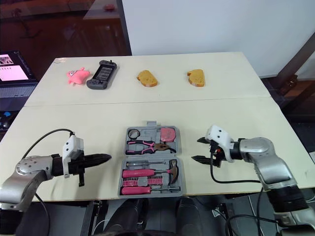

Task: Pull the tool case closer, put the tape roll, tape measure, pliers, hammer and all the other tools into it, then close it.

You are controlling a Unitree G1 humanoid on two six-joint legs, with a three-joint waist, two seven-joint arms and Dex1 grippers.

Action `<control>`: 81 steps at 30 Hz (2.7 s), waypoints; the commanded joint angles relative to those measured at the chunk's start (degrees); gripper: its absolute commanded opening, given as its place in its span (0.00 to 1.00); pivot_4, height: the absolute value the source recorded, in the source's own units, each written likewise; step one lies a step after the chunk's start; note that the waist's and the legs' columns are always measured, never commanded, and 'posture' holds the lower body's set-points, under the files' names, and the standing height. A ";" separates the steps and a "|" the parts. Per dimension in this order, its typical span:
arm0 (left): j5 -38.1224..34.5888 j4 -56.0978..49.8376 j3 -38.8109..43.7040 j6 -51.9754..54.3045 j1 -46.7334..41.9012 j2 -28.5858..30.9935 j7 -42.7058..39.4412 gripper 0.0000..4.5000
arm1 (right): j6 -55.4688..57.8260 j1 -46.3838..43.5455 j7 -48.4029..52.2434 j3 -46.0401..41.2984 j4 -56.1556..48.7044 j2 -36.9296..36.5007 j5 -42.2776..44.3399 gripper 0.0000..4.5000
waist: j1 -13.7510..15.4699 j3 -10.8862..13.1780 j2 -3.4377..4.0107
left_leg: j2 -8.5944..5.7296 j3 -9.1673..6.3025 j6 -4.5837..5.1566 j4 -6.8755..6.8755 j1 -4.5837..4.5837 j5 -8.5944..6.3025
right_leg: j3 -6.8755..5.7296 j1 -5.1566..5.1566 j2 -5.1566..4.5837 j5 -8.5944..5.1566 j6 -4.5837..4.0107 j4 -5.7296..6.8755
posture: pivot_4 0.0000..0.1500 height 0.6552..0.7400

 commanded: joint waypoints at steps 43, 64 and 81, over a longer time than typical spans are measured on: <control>21.91 -0.74 -25.74 1.72 -2.70 -6.89 13.33 0.00 | 23.67 -29.34 -19.32 -6.24 41.22 32.40 14.74 0.99 | -0.81 -0.14 0.18 | -0.01 0.09 -0.01 -0.46 0.53 0.03 | 0.10 0.17 0.13 0.11 0.18 0.03 | 1.00 1.00; 12.56 -6.56 -14.12 2.26 2.88 -9.14 19.04 0.00 | 29.23 -22.59 -5.58 -6.04 18.15 25.56 24.21 0.99 | -0.59 -0.12 0.22 | 0.02 0.07 -0.03 -0.63 0.46 0.04 | 0.17 -0.02 0.12 0.08 0.14 0.02 | 1.00 1.00; -6.13 -7.36 15.61 5.48 14.19 3.52 7.52 0.00 | 31.66 -13.68 2.66 -3.00 -1.79 15.48 32.14 0.99 | -0.08 -0.09 0.23 | 0.01 0.05 -0.04 -0.60 0.13 0.04 | 0.07 -0.24 0.03 -0.09 -0.13 -0.09 | 1.00 1.00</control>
